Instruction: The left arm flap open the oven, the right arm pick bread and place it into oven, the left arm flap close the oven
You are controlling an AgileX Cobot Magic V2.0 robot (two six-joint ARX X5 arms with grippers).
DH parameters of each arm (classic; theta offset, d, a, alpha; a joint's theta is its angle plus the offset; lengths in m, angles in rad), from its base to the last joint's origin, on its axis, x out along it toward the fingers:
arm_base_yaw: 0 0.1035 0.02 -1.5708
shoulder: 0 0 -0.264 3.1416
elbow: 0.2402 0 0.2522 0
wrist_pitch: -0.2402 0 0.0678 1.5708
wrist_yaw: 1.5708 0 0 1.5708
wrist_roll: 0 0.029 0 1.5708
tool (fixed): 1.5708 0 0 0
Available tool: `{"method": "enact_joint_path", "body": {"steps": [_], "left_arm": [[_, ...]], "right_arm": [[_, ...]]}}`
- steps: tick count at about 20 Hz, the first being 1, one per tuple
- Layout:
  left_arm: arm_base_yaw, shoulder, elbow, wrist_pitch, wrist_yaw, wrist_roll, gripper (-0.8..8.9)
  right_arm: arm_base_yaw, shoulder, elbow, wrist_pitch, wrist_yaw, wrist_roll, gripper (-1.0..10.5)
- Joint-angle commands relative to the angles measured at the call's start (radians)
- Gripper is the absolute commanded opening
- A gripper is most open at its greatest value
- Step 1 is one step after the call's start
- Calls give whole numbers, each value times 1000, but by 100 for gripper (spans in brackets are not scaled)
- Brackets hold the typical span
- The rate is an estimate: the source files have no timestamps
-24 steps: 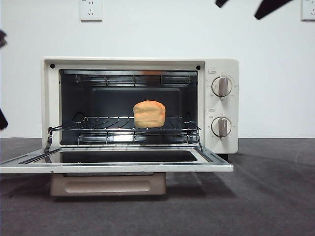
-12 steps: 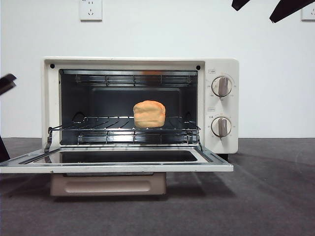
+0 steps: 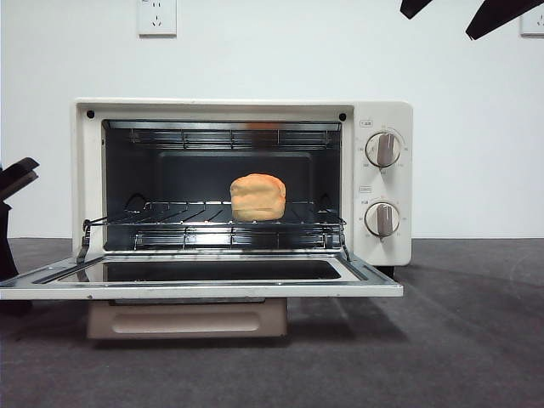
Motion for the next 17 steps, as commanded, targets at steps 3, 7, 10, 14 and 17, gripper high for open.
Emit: {"method": "enact_joint_path", "body": {"steps": [3, 7, 10, 14, 17], "left_arm": [[0, 56, 5, 6, 50, 14, 14], [3, 59, 5, 15, 94, 11, 14], [16, 59, 5, 27, 141, -4, 15], [41, 58, 5, 38, 217, -12, 15], [57, 58, 5, 60, 280, -26, 15]], "right_arm": [[8, 6, 5, 6, 1, 14, 423], [8, 6, 5, 5, 2, 16, 423], [8, 6, 5, 5, 2, 22, 423], [8, 6, 5, 5, 9, 22, 423], [8, 6, 5, 6, 9, 22, 423]]}}
